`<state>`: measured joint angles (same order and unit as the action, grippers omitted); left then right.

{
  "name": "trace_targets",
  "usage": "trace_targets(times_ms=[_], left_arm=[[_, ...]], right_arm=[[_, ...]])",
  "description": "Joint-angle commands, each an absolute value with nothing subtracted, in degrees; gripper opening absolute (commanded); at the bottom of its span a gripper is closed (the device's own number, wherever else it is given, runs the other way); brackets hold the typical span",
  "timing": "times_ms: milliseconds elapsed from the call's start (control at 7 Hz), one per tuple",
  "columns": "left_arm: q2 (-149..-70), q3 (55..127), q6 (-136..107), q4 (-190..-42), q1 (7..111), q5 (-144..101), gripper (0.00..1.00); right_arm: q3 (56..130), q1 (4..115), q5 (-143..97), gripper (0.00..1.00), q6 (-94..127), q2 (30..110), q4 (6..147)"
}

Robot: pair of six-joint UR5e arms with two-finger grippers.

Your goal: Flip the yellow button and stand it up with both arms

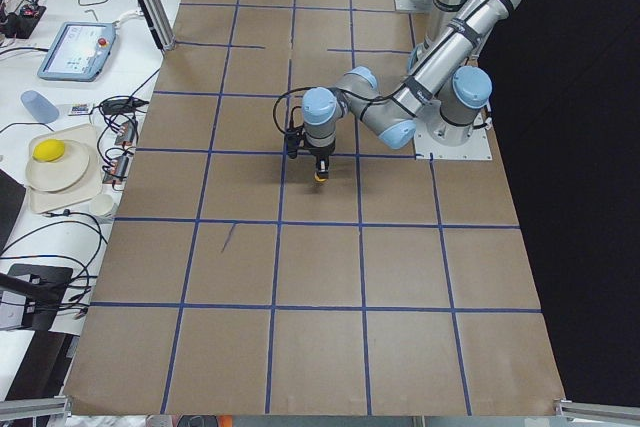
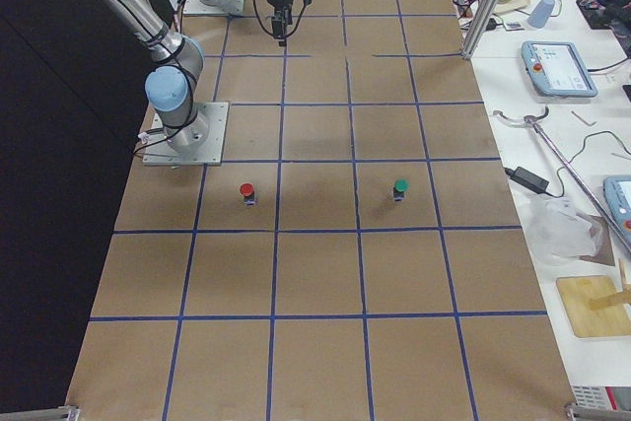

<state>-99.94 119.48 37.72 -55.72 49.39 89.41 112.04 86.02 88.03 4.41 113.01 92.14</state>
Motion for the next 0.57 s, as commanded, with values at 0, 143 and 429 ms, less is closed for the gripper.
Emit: trace_targets(times_ms=[0, 143, 429], left_arm=[[-99.8, 119.4, 37.6, -55.2, 49.4, 89.2, 0.42], [-99.8, 119.4, 37.5, -55.3, 49.4, 88.9, 0.30], [-98.3, 119.2, 37.6, -56.3, 49.7, 85.2, 0.12]], right_arm=[[106.3, 86.7, 85.6, 1.00, 4.0, 108.6, 90.2], [100.7, 87.8, 86.0, 1.00, 2.6, 104.1, 89.5], [99.5, 94.0, 86.0, 1.00, 2.5, 100.0, 90.0]])
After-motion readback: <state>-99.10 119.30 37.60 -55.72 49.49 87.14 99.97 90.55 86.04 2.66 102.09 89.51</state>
